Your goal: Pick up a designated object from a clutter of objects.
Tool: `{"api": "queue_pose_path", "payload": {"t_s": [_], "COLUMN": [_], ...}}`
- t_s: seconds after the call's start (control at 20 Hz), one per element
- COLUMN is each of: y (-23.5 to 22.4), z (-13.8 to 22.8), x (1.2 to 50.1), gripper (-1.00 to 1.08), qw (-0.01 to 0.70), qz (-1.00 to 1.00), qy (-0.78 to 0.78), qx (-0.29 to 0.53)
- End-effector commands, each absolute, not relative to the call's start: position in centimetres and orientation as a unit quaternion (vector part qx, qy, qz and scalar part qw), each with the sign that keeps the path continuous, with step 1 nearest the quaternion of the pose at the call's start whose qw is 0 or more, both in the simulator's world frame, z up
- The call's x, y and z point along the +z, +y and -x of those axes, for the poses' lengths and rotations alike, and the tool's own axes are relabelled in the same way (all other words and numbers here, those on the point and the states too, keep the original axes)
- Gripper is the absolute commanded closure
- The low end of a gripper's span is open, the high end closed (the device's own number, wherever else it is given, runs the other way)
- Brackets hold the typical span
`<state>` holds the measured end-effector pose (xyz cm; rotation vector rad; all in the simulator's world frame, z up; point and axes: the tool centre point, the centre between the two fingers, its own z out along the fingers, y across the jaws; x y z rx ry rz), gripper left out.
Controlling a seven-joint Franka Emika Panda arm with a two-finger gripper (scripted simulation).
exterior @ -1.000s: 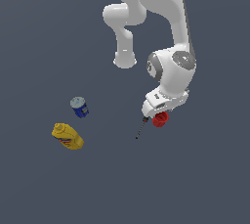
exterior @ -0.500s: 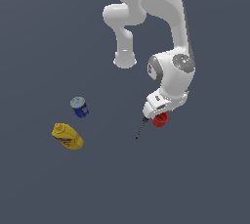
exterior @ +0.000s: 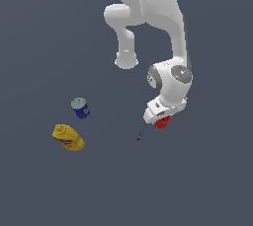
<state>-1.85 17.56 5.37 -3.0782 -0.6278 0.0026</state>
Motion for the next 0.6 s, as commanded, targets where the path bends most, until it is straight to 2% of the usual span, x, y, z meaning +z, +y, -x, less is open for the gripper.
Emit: {"api": "queue_pose_path", "payload": {"t_s": [0.0, 0.1, 0.15, 0.55], "y": [17.57, 17.59, 17.59, 17.59], "z": [1.78, 1.78, 1.78, 1.78], "x": [4.82, 4.73, 4.73, 4.73], "gripper": [-0.92, -0.92, 1.08, 1.08], "qw": [0.000, 0.000, 0.000, 0.000], "qz": [0.980, 0.980, 0.980, 0.980], "qy": [-0.200, -0.200, -0.200, -0.200], "qx": [0.000, 0.000, 0.000, 0.000]}}
